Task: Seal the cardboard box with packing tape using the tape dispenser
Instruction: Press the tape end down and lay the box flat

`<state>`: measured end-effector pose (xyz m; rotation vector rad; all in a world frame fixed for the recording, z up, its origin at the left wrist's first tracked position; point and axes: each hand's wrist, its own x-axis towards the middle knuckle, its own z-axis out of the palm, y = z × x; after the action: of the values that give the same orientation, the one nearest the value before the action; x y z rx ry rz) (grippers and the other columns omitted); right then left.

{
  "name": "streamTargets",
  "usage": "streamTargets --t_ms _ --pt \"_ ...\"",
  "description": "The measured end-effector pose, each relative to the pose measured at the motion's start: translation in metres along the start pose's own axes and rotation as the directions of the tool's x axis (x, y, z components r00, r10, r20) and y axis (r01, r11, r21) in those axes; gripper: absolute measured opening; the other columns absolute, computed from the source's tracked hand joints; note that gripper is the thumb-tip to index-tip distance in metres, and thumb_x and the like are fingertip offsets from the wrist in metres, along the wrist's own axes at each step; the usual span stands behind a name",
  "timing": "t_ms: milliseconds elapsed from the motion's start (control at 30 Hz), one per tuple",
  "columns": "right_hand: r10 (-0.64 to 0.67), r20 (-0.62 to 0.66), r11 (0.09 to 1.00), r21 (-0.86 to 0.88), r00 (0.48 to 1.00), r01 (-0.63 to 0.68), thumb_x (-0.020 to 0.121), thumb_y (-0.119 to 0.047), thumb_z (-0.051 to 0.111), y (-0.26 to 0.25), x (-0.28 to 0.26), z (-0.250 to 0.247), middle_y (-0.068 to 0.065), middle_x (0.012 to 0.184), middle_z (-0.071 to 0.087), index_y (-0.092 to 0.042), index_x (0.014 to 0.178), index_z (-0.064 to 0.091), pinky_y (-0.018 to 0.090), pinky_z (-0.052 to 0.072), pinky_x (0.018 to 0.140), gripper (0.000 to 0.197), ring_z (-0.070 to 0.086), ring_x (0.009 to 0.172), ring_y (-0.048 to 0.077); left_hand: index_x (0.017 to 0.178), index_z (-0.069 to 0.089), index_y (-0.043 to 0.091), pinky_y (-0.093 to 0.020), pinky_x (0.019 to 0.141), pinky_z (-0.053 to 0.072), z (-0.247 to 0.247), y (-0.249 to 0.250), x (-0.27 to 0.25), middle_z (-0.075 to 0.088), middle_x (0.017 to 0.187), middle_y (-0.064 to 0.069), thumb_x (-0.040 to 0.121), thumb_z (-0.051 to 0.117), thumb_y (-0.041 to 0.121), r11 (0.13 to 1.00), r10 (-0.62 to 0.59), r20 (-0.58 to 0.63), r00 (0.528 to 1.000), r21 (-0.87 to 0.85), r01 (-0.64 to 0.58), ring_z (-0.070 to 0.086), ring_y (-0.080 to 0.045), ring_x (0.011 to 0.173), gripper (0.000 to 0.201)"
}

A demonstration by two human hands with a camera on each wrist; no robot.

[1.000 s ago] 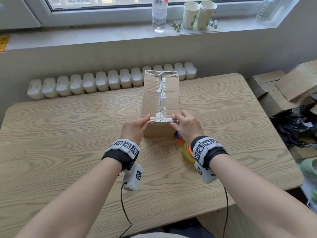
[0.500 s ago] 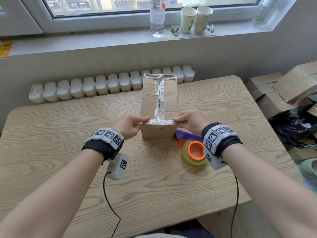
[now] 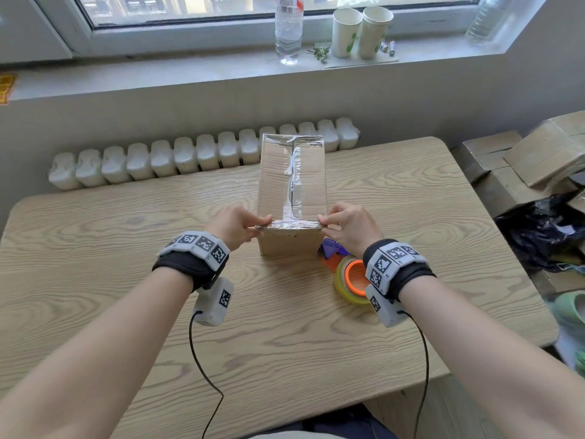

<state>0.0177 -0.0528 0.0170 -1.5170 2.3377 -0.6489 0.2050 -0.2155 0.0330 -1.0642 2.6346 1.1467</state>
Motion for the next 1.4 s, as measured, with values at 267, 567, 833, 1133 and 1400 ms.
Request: streamTargets --t_ms 267,567,833,1133,1400 --pt "-0.271 0.063 0.962 0.024 0.960 0.270 0.088 -0.022 0.061 -0.017 0.002 0.036 0.008 0.147 0.043 -0.009 0.133 0.052 0.040 0.031 0.113 0.048 0.036 0.138 0.023 0.121 0.060 0.021 -0.033 0.091 0.053 0.000 -0.009 0.000 0.068 0.114 -0.002 0.078 0.072 0.017 0.995 0.101 0.063 0.993 0.018 -0.102 0.067 -0.005 0.095 0.044" --pt "-0.376 -0.171 0.920 -0.185 0.911 0.345 0.087 -0.025 0.048 -0.033 0.010 0.072 0.005 0.114 0.070 -0.013 0.111 0.070 0.028 0.046 0.096 0.035 0.067 0.106 0.019 0.112 0.067 0.020 -0.036 0.084 0.052 0.023 -0.008 -0.002 0.073 0.100 -0.008 0.085 0.065 0.025 0.994 0.099 -0.170 0.981 0.071 -0.088 0.069 -0.020 0.090 0.028" --pt "-0.451 -0.092 0.883 -0.191 0.888 0.429 0.088 -0.015 0.051 -0.021 0.012 0.065 0.015 0.119 0.067 -0.002 0.117 0.064 0.040 0.046 0.097 0.035 0.064 0.110 0.026 0.119 0.063 0.020 -0.030 0.094 0.049 0.018 -0.007 -0.004 0.069 0.113 -0.004 0.086 0.063 0.025 0.996 0.083 -0.107 0.991 0.046 -0.079 0.066 -0.014 0.102 0.033" --pt "-0.464 -0.157 0.876 -0.224 0.872 0.426 0.090 -0.018 0.046 0.009 0.005 0.049 0.011 0.115 0.069 -0.006 0.110 0.069 0.031 0.042 0.103 0.034 0.065 0.108 0.025 0.127 0.054 0.029 -0.041 0.078 0.056 0.008 -0.014 -0.004 0.073 0.098 -0.012 0.093 0.050 0.024 0.993 0.093 0.053 0.994 0.063 -0.096 0.068 -0.025 0.081 0.034" --pt "-0.415 -0.006 0.903 -0.123 0.910 0.412 0.082 -0.020 0.062 0.002 0.003 0.027 0.012 0.124 0.064 -0.004 0.118 0.064 0.042 0.040 0.105 0.039 0.058 0.119 0.025 0.127 0.055 0.020 -0.036 0.083 0.053 0.000 -0.009 -0.008 0.069 0.111 -0.013 0.094 0.048 0.011 0.990 0.086 -0.010 0.996 0.117 -0.084 0.065 -0.028 0.095 0.035"
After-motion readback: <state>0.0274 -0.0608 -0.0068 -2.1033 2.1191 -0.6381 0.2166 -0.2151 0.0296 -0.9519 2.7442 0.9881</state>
